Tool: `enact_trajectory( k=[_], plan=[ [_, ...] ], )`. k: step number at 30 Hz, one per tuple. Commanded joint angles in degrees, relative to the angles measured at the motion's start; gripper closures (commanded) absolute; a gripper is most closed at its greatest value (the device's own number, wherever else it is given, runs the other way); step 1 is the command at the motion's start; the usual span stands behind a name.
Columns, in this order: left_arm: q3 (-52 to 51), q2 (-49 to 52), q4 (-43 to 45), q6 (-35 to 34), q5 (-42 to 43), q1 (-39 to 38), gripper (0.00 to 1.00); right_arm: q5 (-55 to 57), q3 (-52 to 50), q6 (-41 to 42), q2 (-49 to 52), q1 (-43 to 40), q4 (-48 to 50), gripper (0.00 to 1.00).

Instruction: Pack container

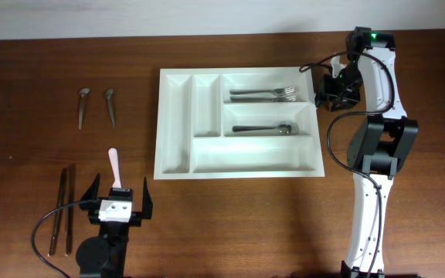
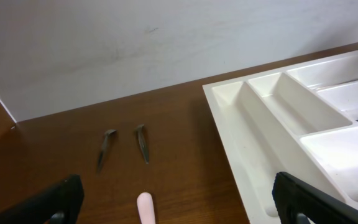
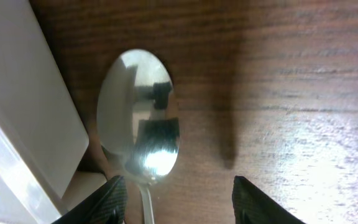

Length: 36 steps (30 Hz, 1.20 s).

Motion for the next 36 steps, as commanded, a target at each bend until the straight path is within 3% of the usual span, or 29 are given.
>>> enact_trajectory(
  k=[1, 25, 36],
  plan=[
    [-0.4, -0.5, 0.2, 0.1, -0.4, 0.3, 0.01, -0.3, -0.2, -0.3, -2.3, 0.4, 0.6, 0.45],
    [-0.4, -0.5, 0.2, 0.1, -0.4, 0.3, 0.01, 0.5, -0.3, -0.3, -1.6, 0.4, 0.5, 0.44],
    [-0.4, -0.5, 0.2, 0.1, -0.4, 0.3, 0.01, 7.9, -0.9, -0.3, -1.0, 0.4, 0.4, 0.44]
  ],
)
